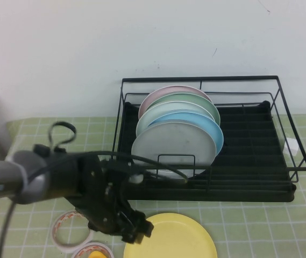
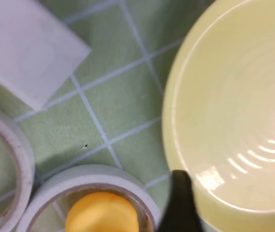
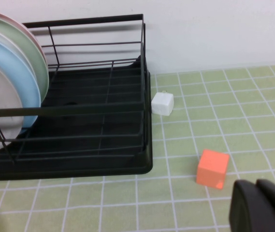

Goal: Place plate on rack
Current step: Pick up the plate from the table

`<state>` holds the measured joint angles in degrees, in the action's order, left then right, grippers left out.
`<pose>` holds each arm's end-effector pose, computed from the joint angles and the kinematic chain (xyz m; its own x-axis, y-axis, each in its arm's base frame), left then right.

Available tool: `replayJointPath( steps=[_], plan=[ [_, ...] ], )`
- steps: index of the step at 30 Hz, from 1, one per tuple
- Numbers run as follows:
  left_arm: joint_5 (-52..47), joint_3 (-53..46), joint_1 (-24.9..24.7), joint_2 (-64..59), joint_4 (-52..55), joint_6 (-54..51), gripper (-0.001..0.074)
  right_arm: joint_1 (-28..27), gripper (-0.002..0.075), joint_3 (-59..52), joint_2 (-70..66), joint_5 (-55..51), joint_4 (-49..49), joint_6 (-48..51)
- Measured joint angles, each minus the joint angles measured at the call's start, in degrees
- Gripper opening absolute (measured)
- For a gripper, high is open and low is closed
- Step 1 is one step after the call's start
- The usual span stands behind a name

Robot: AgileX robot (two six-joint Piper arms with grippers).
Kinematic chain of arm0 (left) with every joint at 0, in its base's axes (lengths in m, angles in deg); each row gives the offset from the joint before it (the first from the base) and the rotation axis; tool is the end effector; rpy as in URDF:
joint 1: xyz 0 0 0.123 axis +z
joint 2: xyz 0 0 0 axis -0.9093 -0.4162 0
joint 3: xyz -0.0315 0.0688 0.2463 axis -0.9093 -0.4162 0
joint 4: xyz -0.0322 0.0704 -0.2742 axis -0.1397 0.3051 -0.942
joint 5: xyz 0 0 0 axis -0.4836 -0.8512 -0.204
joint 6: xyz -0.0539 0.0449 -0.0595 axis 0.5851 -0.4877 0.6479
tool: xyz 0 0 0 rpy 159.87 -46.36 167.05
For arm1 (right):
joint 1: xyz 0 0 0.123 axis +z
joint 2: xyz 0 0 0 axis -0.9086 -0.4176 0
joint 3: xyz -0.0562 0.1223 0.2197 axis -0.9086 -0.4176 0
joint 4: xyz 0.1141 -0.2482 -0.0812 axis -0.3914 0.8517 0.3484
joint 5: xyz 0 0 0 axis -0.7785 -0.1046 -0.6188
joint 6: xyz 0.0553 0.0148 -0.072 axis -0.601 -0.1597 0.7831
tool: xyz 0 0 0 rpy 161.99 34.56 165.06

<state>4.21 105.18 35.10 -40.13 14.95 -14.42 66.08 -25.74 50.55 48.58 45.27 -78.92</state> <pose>0.2900 -0.1890 0.0886 -0.8872 0.3561 -0.2935 0.4247 0.8789 -0.2173 0.1156 -0.0005 0.1755 -0.2597 0.0610 -0.9638 0.0259 0.9981 0.0562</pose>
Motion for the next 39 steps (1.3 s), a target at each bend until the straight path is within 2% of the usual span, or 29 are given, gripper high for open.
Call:
replayJointPath(
  steps=[2,4,14,21,24,31,37,39],
  plan=[
    [1.09,0.00,0.00,-2.45,-0.56,0.00,0.0475,0.00,-0.0002,0.00,0.00,0.00,0.00,0.00],
    [2.22,0.00,0.00,-4.84,-1.18,0.00,0.0493,0.00,-0.0002,0.00,0.00,0.00,0.00,0.00],
    [7.65,0.14,0.00,-10.96,-3.25,0.00,0.0480,0.00,-0.0002,0.00,0.00,0.00,0.00,0.00],
    [9.23,0.50,0.00,-13.88,-9.47,-0.47,0.0479,0.00,-0.0002,0.00,0.00,0.00,0.00,0.00],
    [10.11,0.50,0.00,-14.08,-11.80,-2.13,0.0458,0.00,-0.0002,0.00,0.00,0.00,0.00,0.00],
    [10.63,0.60,0.00,-14.87,-13.46,-3.41,0.0337,0.00,-0.0002,0.00,0.00,0.00,0.00,0.00],
    [10.43,0.72,0.00,-15.60,-15.31,-4.15,0.0310,0.00,-0.0002,0.00,0.00,0.00,0.00,0.00],
    [10.30,0.72,0.00,-15.60,-15.31,-4.39,0.0277,0.00,-0.0002,0.00,0.00,0.00,0.00,0.00]
  ],
)
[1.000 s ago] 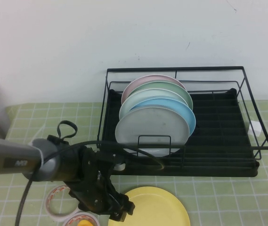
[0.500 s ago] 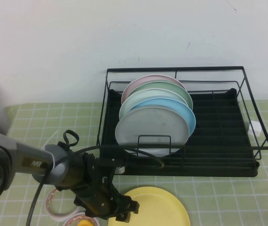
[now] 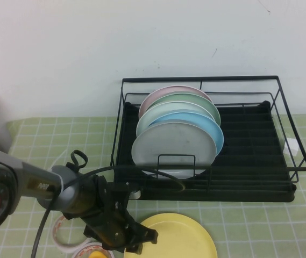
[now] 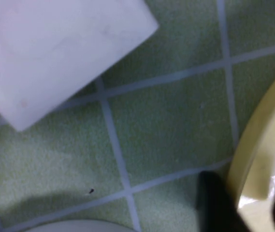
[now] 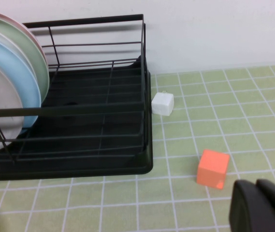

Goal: Place plate on rack
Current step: Pick up the plate from the table, then hand over the plate

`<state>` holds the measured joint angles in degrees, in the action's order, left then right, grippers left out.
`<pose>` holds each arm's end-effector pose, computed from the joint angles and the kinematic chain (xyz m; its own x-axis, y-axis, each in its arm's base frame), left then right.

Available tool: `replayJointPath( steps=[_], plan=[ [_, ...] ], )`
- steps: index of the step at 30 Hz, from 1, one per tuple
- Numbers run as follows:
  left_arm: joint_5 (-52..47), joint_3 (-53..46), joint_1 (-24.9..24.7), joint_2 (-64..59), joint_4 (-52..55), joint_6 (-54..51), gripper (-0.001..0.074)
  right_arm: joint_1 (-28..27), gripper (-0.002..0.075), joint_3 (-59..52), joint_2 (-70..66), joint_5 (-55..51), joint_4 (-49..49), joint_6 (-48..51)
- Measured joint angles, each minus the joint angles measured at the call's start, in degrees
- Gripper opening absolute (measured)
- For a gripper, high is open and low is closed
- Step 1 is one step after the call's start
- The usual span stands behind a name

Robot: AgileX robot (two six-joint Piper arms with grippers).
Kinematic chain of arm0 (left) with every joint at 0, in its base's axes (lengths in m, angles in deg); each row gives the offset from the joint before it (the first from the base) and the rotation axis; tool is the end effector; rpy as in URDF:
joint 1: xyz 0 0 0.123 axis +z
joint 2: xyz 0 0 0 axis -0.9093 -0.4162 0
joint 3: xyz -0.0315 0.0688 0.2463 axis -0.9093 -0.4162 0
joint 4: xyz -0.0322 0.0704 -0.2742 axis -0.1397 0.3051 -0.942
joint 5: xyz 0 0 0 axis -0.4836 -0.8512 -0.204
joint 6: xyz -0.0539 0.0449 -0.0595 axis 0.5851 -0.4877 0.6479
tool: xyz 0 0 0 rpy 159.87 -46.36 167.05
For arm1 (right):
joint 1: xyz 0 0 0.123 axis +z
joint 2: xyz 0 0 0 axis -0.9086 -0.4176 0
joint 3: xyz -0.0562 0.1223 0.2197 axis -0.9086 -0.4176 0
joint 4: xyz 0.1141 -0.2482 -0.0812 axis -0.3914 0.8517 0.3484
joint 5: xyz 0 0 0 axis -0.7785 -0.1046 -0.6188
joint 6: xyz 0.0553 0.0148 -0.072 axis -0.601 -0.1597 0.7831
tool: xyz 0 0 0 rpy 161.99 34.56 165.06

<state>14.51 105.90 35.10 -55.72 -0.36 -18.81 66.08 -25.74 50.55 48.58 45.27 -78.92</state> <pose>0.2903 -0.1902 0.0024 -0.9657 0.1719 -0.1944 0.2209 0.9377 -0.2683 0.1156 -0.0005 0.1755 -0.2597 0.0610 -0.9638 0.0259 0.9981 0.0562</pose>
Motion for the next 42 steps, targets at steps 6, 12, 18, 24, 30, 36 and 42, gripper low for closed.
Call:
replayJointPath(
  steps=[6,12,18,24,30,36,42],
  plan=[
    [-1.58,0.00,0.00,-0.18,-1.70,-0.09,0.0037,0.00,-0.0002,0.00,0.00,0.00,0.00,0.00],
    [-3.23,0.00,-0.04,2.04,-11.48,-6.24,0.0005,0.00,-0.0002,0.00,0.00,0.00,0.00,0.00],
    [-7.95,0.00,-0.04,8.29,-23.30,-18.07,0.0004,0.00,-0.0002,0.00,0.00,0.00,0.00,0.00],
    [-11.59,-2.02,-0.04,13.49,-33.65,-29.49,0.0004,0.00,-0.0002,0.00,0.00,0.00,0.00,0.00],
    [-11.75,-6.50,-0.04,20.71,-42.04,-38.86,0.0004,0.00,-0.0002,0.00,0.00,0.00,0.00,0.00],
    [-5.45,-11.08,-0.04,31.19,-46.30,-46.07,0.0004,0.00,-0.0002,0.00,0.00,0.00,-1.44,-0.61],
    [0.54,-12.77,-0.04,40.72,-47.95,-49.41,0.0004,0.00,-0.0002,-0.31,0.00,0.38,-33.60,-13.92]
  ],
)
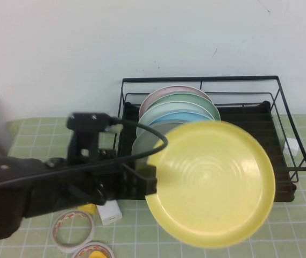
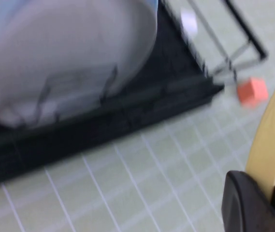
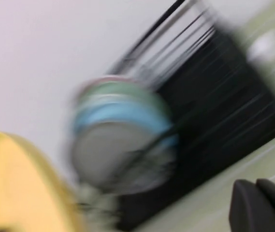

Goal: Place plate on rack
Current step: Hand over the plate

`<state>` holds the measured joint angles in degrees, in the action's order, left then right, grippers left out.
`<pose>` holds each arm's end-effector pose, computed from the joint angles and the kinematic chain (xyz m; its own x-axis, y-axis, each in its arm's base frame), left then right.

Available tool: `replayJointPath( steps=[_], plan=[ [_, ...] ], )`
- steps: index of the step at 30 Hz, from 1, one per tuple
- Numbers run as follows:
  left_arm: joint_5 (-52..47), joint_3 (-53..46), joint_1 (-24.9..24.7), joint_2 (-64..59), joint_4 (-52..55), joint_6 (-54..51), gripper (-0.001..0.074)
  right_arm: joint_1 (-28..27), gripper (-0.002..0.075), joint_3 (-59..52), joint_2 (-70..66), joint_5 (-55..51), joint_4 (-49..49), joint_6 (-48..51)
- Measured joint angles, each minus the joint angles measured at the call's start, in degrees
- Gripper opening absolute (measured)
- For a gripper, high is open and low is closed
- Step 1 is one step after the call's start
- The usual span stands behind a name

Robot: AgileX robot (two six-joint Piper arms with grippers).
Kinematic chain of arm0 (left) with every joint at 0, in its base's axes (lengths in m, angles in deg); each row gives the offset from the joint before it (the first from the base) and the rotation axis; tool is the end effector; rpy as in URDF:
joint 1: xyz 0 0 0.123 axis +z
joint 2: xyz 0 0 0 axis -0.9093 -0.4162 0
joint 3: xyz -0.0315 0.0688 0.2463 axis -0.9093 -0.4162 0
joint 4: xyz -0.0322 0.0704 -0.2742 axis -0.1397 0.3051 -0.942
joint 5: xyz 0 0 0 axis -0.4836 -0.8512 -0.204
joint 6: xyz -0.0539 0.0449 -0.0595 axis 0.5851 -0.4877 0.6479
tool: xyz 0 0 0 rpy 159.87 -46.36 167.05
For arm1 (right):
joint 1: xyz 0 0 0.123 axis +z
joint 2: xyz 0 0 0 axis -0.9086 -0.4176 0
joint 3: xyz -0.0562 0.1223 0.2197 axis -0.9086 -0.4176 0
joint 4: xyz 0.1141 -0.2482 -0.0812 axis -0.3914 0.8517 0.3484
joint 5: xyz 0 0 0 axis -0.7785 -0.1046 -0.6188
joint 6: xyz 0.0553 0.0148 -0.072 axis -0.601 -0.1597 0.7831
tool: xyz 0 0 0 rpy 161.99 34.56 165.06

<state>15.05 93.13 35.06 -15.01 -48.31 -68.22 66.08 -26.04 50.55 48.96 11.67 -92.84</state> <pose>0.2591 -0.1842 0.2008 -0.6793 0.0208 -0.7336 0.4996 0.7453 -0.4415 0.1154 0.0166 0.1781 -0.2735 0.7478 -0.6049 0.0564 0.6403 0.7661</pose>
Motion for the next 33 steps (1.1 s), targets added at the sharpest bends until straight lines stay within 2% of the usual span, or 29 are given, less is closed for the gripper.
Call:
replayJointPath(
  steps=[3,8,11,14,19,21,24,28,30,33],
  plan=[
    [2.56,-0.13,0.00,3.67,-0.66,-1.07,0.0004,0.00,-0.0002,0.00,0.00,0.39,-9.00,-1.55],
    [4.36,-0.41,0.00,7.52,-0.88,-3.90,0.0004,0.00,-0.0002,0.00,0.00,5.73,-11.61,5.14],
    [5.23,-0.45,0.00,8.81,-0.88,-5.09,0.0004,0.00,-0.0002,0.00,0.00,5.01,-13.05,9.48],
    [5.49,-0.45,0.00,9.79,-0.88,-6.50,0.0004,0.00,-0.0002,0.00,0.00,0.18,-16.89,18.99],
    [6.02,-0.45,-1.31,9.95,-3.05,-11.26,0.0004,0.00,0.0000,3.29,-2.78,-4.96,-31.04,40.99],
    [6.13,-0.45,-2.69,9.95,-4.66,-13.57,0.0004,0.00,0.0022,6.07,-6.67,-6.45,-36.75,50.60],
    [7.12,-0.45,-5.58,9.95,-7.40,-17.22,0.0004,0.00,0.0137,11.30,-15.29,-9.03,-44.61,63.99],
    [9.81,-0.45,-9.02,9.95,-10.09,-20.25,0.0004,0.00,0.0414,18.46,-27.41,-11.93,-52.82,79.40],
    [10.61,-0.55,-10.35,9.95,-10.45,-20.69,0.0004,0.00,0.0506,21.84,-33.05,-13.66,-54.24,84.75],
    [11.15,-0.54,-11.84,9.95,-11.39,-21.09,0.0004,0.00,0.0566,26.97,-42.16,-17.66,-54.77,90.64]
  ],
)
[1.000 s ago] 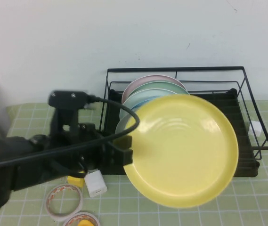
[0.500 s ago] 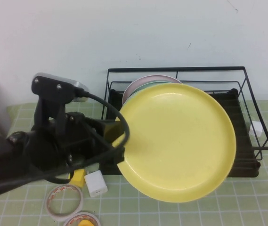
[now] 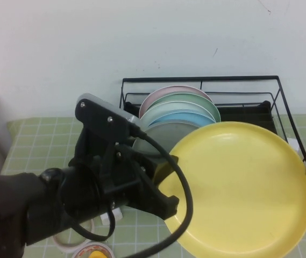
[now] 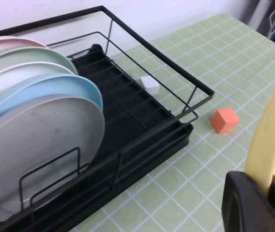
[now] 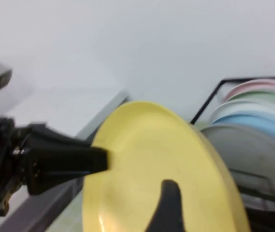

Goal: Place plate on rack
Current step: Hand over the plate

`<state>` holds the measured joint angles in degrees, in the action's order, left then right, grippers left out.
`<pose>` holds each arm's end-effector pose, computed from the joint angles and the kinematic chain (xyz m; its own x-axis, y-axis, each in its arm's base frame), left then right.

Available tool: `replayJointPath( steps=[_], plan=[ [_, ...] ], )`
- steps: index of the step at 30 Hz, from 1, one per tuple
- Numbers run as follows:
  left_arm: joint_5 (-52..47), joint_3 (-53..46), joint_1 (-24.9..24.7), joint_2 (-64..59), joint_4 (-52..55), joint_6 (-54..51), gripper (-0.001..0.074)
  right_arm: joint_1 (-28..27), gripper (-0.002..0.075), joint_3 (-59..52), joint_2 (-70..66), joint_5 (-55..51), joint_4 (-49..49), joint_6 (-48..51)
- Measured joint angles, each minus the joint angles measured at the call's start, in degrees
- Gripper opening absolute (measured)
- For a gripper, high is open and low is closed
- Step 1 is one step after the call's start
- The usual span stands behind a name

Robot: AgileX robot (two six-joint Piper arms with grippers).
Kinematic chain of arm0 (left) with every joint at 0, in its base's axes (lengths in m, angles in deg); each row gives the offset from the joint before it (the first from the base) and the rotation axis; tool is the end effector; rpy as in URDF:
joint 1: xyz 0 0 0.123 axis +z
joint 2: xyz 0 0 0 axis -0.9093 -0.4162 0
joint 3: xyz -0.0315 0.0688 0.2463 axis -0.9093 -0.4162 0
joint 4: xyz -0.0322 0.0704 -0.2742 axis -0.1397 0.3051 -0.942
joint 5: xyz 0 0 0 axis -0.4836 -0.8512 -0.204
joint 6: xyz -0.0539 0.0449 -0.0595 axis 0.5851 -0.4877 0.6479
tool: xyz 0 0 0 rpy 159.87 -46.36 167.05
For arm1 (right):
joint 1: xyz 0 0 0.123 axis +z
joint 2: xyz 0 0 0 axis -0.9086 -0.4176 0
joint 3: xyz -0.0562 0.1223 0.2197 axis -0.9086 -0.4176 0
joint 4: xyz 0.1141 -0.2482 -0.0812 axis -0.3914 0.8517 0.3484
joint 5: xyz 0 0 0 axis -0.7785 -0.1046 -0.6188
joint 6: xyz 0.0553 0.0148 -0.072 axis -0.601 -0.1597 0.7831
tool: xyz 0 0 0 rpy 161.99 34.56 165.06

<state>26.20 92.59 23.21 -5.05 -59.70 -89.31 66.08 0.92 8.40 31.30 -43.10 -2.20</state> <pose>0.2167 -0.2107 0.2528 -0.4000 0.1180 -0.9089 0.6842 0.6982 -0.2105 0.1879 0.0575 0.2654 -0.3947 0.1852 -0.8999 -0.5073 0.7727 0.3816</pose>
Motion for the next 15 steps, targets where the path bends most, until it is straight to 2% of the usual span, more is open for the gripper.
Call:
replayJointPath(
  steps=[5,10,13,15],
  plan=[
    [0.47,0.00,-0.69,0.00,-0.80,-0.46,0.0004,0.00,0.0587,5.66,-13.23,-8.51,0.00,7.31],
    [2.40,0.00,-0.69,0.00,-1.15,-1.57,0.0004,0.00,0.0582,6.72,-23.02,-12.83,0.00,10.44],
    [3.51,0.00,-0.69,0.00,-1.39,-2.17,0.0004,0.00,0.0526,6.72,-27.48,-15.36,0.00,13.31],
    [3.92,0.00,-0.69,0.00,-1.62,-2.72,0.0004,0.00,0.0424,6.72,-29.44,-17.07,0.00,16.03]
  ],
)
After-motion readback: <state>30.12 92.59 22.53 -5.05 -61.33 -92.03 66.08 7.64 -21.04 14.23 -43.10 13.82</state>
